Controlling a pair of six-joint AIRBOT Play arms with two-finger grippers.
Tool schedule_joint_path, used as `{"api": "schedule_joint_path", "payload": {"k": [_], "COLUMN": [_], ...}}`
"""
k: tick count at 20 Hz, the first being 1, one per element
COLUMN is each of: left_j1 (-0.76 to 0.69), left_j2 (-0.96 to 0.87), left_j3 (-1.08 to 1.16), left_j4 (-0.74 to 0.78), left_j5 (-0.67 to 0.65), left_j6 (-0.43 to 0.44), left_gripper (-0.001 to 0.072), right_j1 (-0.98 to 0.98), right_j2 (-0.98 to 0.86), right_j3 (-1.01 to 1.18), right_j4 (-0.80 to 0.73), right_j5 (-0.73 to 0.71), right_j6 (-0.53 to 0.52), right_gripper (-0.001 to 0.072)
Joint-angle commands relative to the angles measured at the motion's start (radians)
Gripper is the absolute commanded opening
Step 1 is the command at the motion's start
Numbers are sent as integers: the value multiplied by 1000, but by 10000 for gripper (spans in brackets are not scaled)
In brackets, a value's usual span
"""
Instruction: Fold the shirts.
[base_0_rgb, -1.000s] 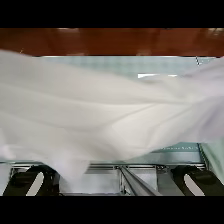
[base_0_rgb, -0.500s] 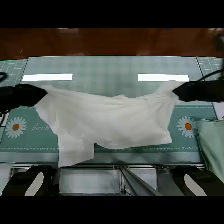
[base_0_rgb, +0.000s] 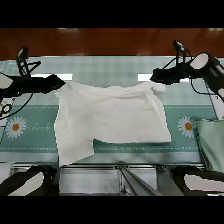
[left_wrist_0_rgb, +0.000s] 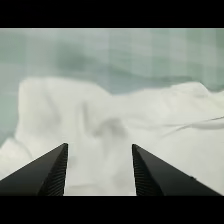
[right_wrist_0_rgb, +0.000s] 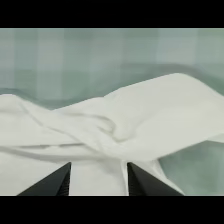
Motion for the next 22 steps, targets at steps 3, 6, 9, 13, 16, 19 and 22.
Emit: {"api": "schedule_joint_path", "payload": {"k": [3, 6, 9, 13, 16, 19, 22], "left_j1": [217, 371, 528, 669, 640, 567, 509], "left_j2": [-36, 7, 62, 53, -22, -80, -96], "left_j3": [60, -25, -208, -393, -404, -404, -404], "left_j4": [35, 35, 23, -76, -70, -68, -68], "left_j5": [-291, -486, -543, -525, -502, -417, -312], "left_j6": [0, 102, 156, 110, 113, 113, 112], "left_gripper": [503, 503, 503, 503, 504, 504, 504], "right_j1": [-132, -295, -416, -502, -503, -503, -503], "right_j2": [22, 134, 331, 510, 559, 563, 563], "right_j3": [99, -94, -489, -775, -807, -807, -807], "right_j4": [-180, -164, 91, 292, 296, 316, 315], "right_j5": [256, 305, 148, 149, 179, 186, 201], "right_j6": [6, 22, -110, -242, -254, -254, -254], "right_gripper": [407, 406, 406, 406, 406, 406, 406]}}
